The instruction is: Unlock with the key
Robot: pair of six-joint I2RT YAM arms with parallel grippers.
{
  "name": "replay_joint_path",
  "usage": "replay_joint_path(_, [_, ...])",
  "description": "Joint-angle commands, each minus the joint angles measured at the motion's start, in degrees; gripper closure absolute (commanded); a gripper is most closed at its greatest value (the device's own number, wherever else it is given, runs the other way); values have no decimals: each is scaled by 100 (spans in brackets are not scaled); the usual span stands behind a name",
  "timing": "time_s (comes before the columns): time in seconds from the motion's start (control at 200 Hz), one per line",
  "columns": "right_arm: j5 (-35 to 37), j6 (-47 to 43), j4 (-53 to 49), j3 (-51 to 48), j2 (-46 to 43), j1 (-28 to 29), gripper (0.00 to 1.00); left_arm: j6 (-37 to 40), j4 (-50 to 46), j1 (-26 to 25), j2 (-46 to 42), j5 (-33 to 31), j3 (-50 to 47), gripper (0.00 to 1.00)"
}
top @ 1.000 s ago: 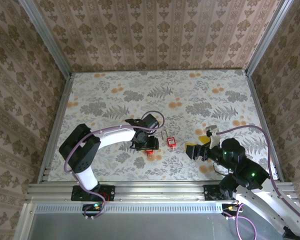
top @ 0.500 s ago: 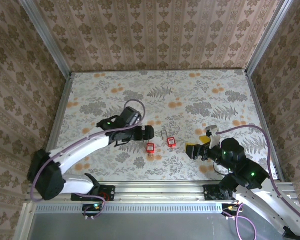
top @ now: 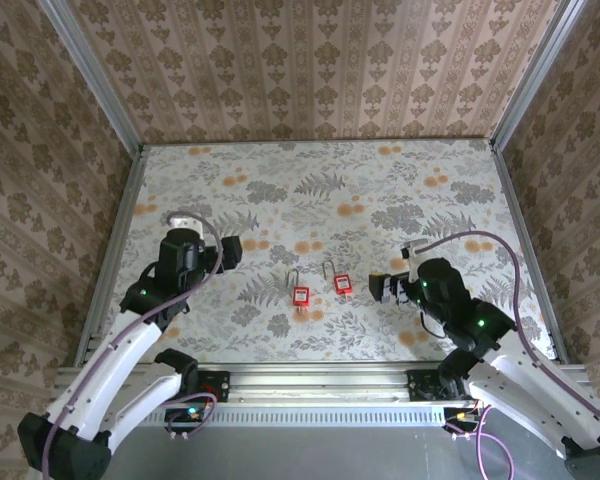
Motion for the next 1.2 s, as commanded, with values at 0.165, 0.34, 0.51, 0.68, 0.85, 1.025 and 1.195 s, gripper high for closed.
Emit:
replay_joint_path(0.165, [392,-609,1911,-136,1374,-1948,0,1915,3213,865,-161,-1070,-1552,0])
replay_joint_path(0.34, [412,-815,3365,-359,2282,-2799,0,1903,4793,1768,955,-310,-2180,0])
replay_joint_path(0.51, [429,-1461,5677,-1123,3081,-2930,0,2333,7055,1995,2489,388,-2640,0])
replay_joint_path(0.68, [157,-1694,7715,-1765,3614,-2969,0,2777,7506,2100,3302,924,-2291,0])
replay_joint_path(0.85, [-131,-1809,9161,-1914,4738,-3004,0,2900,9231,2227,4884,1116,-2272,0])
replay_joint_path(1.025, [548,-1403,7339,-816,5102,-3087,0,2510,7078,2529,4557,1347,-1435,0])
replay_joint_path(1.195, [444,-1421,7442,-832,5142,-3127,0,2532,7279,2541,4618,1362,-1476,0])
